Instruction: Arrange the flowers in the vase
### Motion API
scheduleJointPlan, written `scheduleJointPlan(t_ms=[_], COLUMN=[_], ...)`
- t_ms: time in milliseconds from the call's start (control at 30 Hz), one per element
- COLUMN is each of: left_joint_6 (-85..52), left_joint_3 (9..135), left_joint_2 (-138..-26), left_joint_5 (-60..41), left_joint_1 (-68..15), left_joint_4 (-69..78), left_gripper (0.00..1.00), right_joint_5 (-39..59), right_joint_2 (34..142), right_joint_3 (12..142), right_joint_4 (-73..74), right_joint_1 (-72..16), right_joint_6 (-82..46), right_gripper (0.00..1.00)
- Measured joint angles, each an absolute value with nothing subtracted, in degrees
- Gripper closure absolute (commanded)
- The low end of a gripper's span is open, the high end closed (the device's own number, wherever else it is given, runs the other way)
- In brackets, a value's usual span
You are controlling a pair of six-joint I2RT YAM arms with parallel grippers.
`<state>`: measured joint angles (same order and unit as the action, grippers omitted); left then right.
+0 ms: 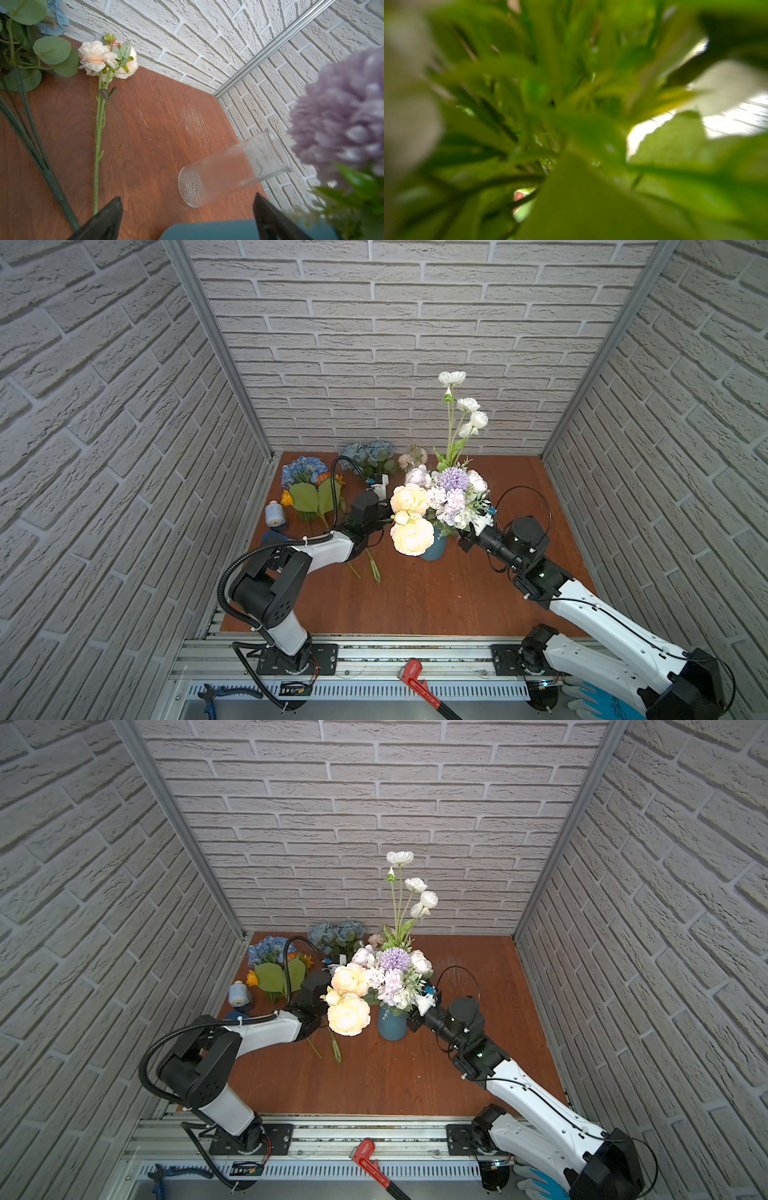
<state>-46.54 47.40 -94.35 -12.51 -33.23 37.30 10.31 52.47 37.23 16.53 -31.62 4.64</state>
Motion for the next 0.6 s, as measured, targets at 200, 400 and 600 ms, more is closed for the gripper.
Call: scheduleJointPlan(t_ms=[200, 400, 600], left_joint_6=[-46.5, -46.3, -46.2], left_joint_3=[47.4, 47.4, 47.4], left_joint_2=[-94.3, -94.3, -94.3], left_joint_5=[-12.5, -12.5, -12.5], left_joint_1=[-33.2, -33.2, -33.2], left_joint_4=[37.3, 37.3, 37.3], left_gripper=[0.03, 0.03, 0.03], right_joint_5=[9.9, 9.7, 9.9], right_joint_2=[52.7, 53.3, 53.3], right_joint_3=[38.3, 40.2, 42.2], right_joint_4=[14.8, 14.2, 15.6], right_joint_1=[-31.6, -31.6, -31.6], right_joint_6=[4.6, 4.6, 4.7], right_gripper=[0.91, 0.90, 0.90])
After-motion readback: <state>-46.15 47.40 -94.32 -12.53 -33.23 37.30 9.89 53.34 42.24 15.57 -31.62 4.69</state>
